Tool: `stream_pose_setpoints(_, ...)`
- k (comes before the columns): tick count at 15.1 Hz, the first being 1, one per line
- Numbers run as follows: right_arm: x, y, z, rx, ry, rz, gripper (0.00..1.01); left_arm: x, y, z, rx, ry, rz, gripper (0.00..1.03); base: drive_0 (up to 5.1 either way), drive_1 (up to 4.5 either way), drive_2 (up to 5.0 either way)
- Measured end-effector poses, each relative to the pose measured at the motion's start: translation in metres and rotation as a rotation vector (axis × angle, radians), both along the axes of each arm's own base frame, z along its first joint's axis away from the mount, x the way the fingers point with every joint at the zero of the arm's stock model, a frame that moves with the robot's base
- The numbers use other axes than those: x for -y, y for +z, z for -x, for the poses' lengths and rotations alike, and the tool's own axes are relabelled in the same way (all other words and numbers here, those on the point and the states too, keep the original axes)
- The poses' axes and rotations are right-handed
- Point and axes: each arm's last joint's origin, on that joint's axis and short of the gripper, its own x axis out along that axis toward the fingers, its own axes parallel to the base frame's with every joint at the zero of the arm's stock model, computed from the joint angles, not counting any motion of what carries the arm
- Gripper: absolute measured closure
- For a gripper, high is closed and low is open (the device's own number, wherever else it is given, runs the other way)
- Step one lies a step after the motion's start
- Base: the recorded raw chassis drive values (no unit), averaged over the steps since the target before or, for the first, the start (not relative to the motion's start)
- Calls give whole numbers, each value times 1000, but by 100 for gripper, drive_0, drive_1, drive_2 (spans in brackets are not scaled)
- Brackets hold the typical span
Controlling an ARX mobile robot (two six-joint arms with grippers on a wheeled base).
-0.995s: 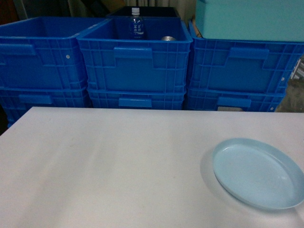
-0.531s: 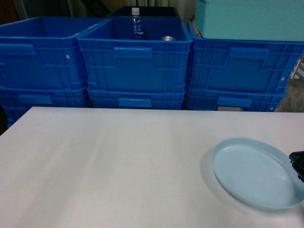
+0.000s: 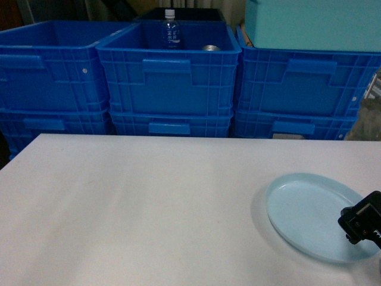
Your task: Place blue tray on left shelf second layer neatly
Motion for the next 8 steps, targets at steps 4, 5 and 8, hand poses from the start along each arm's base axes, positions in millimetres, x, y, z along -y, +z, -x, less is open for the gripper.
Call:
stream_pose_setpoints(4,-6,-4,-9,-3,-51,15,3,0,0,0,0,0,0,5,0,0,0)
stream_pose_setpoints(5,-7,-4,-12,-12,-61,19,3,0,0,0,0,0,0,5,0,0,0)
stream_pose_setpoints(8,-10,0,-22,-42,-74,34,10,0,0,0,0,0,0,5,0,0,0)
